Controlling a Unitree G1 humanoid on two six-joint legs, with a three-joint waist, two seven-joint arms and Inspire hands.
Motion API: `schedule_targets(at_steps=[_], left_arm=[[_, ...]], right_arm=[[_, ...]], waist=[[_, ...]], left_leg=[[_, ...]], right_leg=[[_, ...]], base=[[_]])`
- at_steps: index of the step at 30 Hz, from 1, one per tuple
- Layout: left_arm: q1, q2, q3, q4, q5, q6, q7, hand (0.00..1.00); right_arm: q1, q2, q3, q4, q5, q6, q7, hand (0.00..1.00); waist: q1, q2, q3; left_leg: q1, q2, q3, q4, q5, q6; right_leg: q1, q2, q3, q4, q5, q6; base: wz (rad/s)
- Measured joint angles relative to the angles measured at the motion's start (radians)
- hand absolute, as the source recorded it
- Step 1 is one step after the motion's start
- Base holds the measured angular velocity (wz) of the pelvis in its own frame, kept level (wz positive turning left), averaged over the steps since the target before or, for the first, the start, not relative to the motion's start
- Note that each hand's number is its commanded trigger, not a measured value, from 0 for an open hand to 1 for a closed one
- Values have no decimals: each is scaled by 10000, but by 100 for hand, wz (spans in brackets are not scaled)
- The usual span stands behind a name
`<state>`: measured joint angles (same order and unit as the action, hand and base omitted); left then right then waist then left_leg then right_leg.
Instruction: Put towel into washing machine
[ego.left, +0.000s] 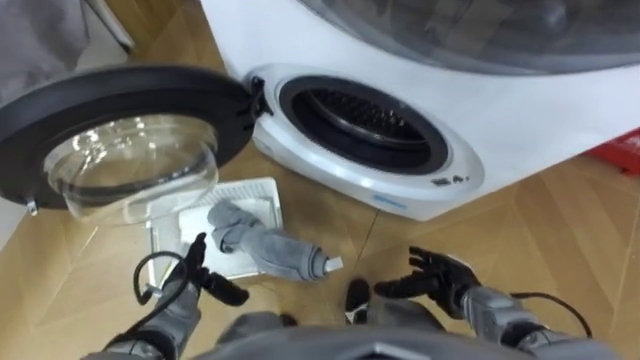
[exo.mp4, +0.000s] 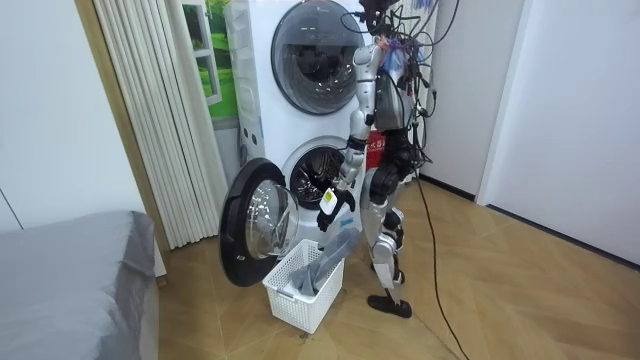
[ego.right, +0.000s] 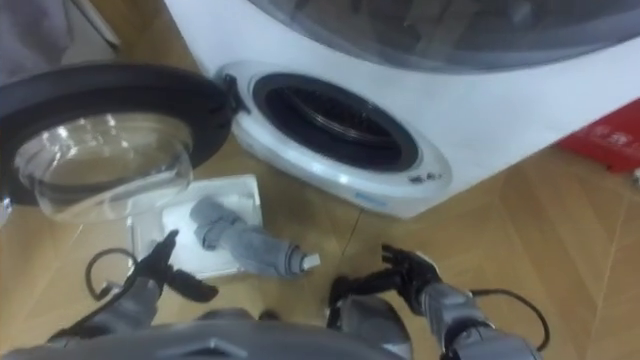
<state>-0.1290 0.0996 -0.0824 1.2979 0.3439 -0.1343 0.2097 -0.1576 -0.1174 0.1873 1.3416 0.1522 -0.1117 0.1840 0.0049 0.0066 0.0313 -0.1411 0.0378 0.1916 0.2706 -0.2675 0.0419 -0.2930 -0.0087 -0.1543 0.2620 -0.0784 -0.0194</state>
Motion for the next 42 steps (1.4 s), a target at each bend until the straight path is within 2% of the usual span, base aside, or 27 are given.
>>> schedule_targets(at_steps=[3,4,8,12,15,19,20,23,25,26,32,35,39,42], left_arm=[[-470,-15,-7,11,3,-14,163,0],[-687,-40,-127,14,-1,-18,173,0],[-1293,-174,-679,99,-1,-70,164,0],[-1710,-50,-827,171,25,-72,178,0],[-2170,91,-883,104,37,-16,223,0],[-2981,243,-1161,73,934,-21,636,0],[-3217,295,-1303,59,1291,-25,762,0],[-3817,404,-1613,29,2007,-129,1242,0],[-4088,473,-1831,-36,2193,-283,1531,0],[-4256,532,-2042,-47,2199,-298,1702,0],[-4526,775,-2993,-73,3036,-315,2460,0],[-4590,877,-3524,-232,3258,-347,2687,0],[-4755,934,-3937,-235,3475,-402,3087,0],[-4861,948,-4140,-234,3673,-472,3349,0]], right_arm=[[-360,55,162,-8,-50,5,-176,0],[-518,79,309,-44,-35,4,-319,0],[-953,135,578,-192,-37,6,-705,0],[-1295,148,552,-262,-39,31,-799,0],[-1491,103,550,-583,8,52,-935,0],[-1736,68,777,-1071,569,18,-953,0],[-1859,73,868,-1109,656,5,-985,0],[-2077,58,1058,-1254,745,-34,-984,0],[-2147,23,1086,-1465,797,-132,-998,0],[-2271,-7,1195,-1460,825,-195,-995,0],[-2549,-188,1630,-1599,939,-233,-964,0],[-2654,-275,1882,-1765,1317,-254,-935,0],[-2883,-310,2209,-1856,1416,-321,-942,0],[-2951,-313,2251,-1929,1498,-343,-935,0]], waist=[[-7,-183,125],[-6,-282,200],[-37,-414,285],[-282,-405,314],[-314,-374,360],[-364,-397,486],[-468,-365,524],[-587,-323,574],[-643,-254,624],[-793,-201,664],[-1172,-203,676],[-1202,-203,681],[-1338,-202,681],[-1370,-202,680]], left_leg=[[-912,-57,22,550,0,2],[-1226,-103,21,757,0,2],[-2214,-136,2,1346,-25,64],[-3263,-68,22,2109,-124,130],[-4368,99,22,2908,-321,133],[-5565,313,203,3728,-452,176],[-5894,367,185,4011,-524,187],[-6691,466,175,4684,-735,186],[-7134,565,175,5032,-840,201],[-7403,575,152,5167,-852,215],[-8318,600,254,5528,-904,284],[-8754,759,242,5941,-1078,262],[-9213,770,238,6301,-1171,292],[-9490,872,249,6525,-1226,314]], right_leg=[[-917,-118,0,528,4,-55],[-1230,-161,26,712,17,-77],[-2130,-248,98,1051,127,-217],[-3032,-260,192,1491,161,-269],[-4012,-223,210,1977,206,-357],[-5179,-273,243,2578,258,-473],[-5479,-294,257,2758,245,-494],[-6245,-248,283,3246,195,-562],[-6642,-231,267,3470,173,-592],[-6877,-247,237,3556,174,-597],[-7914,-337,328,4070,97,-639],[-8303,-237,329,4314,55,-671],[-8748,-229,333,4588,23,-686],[-9005,-208,344,4722,28,-688]], base=[[0],[0],[0],[1],[-9],[-10],[-5],[-11],[-7],[0],[-1],[-10],[-3],[-5]])
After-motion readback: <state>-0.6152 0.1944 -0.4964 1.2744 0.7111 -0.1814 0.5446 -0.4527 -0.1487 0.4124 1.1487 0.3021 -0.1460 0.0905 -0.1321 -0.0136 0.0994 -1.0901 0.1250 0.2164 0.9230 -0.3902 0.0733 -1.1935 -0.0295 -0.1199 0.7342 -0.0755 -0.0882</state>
